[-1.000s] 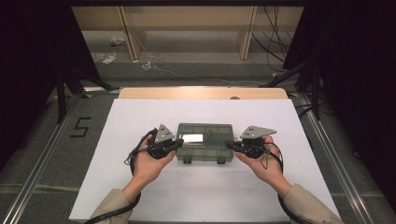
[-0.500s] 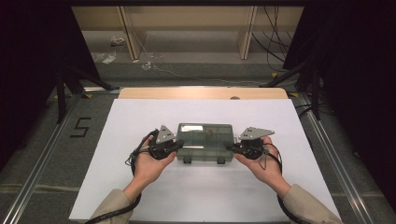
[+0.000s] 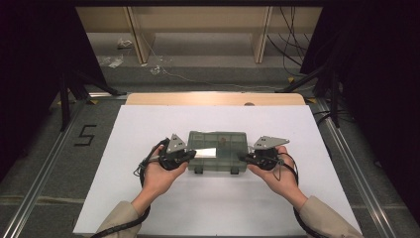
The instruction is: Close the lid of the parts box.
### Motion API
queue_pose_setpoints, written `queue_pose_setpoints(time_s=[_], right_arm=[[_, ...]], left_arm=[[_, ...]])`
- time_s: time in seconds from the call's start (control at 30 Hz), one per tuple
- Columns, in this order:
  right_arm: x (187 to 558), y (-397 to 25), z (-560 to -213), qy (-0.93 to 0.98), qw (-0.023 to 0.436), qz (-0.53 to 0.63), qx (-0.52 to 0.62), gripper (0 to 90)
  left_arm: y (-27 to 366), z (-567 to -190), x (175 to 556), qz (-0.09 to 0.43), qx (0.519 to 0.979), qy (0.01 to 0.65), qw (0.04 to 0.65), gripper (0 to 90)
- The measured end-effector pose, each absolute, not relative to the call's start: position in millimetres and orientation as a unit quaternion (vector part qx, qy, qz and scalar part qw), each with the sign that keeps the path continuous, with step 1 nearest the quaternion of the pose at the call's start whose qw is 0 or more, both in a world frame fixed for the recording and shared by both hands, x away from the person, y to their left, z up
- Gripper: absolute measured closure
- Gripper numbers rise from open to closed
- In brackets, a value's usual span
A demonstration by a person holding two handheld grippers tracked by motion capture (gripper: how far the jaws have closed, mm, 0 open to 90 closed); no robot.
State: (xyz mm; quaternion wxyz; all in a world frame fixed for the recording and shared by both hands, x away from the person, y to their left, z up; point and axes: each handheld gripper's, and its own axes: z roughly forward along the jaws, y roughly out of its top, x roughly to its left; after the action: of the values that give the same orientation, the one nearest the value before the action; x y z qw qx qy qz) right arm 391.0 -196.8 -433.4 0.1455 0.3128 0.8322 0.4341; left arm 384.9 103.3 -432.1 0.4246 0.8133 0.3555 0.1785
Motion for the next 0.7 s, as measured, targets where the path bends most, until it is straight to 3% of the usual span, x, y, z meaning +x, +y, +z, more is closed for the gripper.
queue_pose_setpoints(time_s=[0.7], right_arm=[[391.9, -194.2, -440.4, 0.839, 0.135, 0.424, 0.314, 90.0]], left_arm=[[100.8, -437.2, 385.2, 0.168, 0.820, 0.355, 0.416, 89.5]])
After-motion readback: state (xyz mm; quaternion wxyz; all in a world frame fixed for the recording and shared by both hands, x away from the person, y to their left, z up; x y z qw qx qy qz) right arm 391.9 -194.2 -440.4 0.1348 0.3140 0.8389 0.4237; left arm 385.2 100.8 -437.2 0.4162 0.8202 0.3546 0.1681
